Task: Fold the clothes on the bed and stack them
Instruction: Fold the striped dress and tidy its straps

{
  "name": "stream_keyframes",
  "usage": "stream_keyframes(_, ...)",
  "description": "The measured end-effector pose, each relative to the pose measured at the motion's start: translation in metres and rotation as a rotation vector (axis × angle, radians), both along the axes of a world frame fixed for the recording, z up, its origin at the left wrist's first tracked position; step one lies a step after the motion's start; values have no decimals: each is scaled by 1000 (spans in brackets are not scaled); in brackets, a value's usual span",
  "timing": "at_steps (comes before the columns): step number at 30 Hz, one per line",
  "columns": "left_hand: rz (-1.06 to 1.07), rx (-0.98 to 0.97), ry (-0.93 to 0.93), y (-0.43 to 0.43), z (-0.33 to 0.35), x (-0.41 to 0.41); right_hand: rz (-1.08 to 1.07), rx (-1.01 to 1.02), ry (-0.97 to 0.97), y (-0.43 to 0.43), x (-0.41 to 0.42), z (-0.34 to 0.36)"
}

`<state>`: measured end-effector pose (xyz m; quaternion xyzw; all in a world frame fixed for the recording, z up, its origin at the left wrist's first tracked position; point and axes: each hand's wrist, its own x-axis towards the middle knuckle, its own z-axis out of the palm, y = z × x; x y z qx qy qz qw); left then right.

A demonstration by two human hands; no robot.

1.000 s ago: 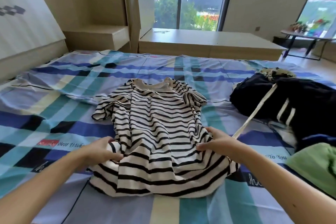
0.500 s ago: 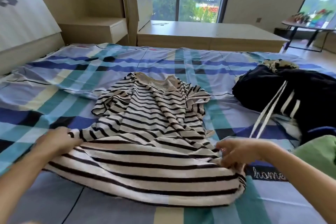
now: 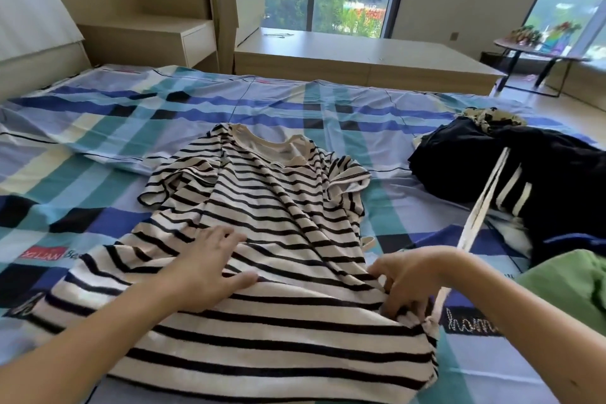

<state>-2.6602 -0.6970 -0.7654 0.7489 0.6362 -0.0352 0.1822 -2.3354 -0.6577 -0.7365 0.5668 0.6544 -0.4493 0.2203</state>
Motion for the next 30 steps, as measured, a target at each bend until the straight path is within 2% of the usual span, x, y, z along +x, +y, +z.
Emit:
stream_keyframes(1, -35, -2, -2, 4, -6, 10, -17, 12, -1, 4, 1, 2)
stream_keyframes(3, -64, 22, -17, 13, -13, 28, -108, 172, 48, 16, 1, -2)
stream_keyframes(7, -53, 41, -34, 32, -28, 51, -437, 531, 239, 64, -6, -23)
stream_keyframes(13, -90, 22, -35, 40, -48, 65, -465, 899, 137, 179, -23, -39)
stream_keyframes(15, -117, 4, -16, 43, -50, 64, -476, 904, 98, 219, -29, -39)
stream_keyframes(17, -135, -11, -26, 47, -49, 64, -474, 828, 35, 246, -34, -35)
stream_keyframes(20, -191, 140, -2, 59, -54, 56, -293, 665, -178, 270, -40, -37)
stream_keyframes(21, -188, 193, -1, 64, -54, 54, -229, 608, -206, 278, -40, -37)
stream_keyframes(22, -198, 167, -17, 68, -57, 52, -193, 591, -204, 285, -38, -34)
stream_keyframes(23, -199, 78, -46, 68, -56, 51, -214, 621, -163, 294, -33, -30)
stream_keyframes(25, -193, -67, -53, 69, -48, 51, -407, 815, -15, 313, -16, -17)
stream_keyframes(27, -222, -52, -49, 70, -47, 52, -606, 1043, 20, 325, 4, -6)
stream_keyframes(28, -216, -32, -53, 69, -47, 52, -647, 1063, -30, 320, 9, -3)
stream_keyframes(30, -207, 6, -24, 68, -49, 51, -655, 961, -86, 306, 10, -8)
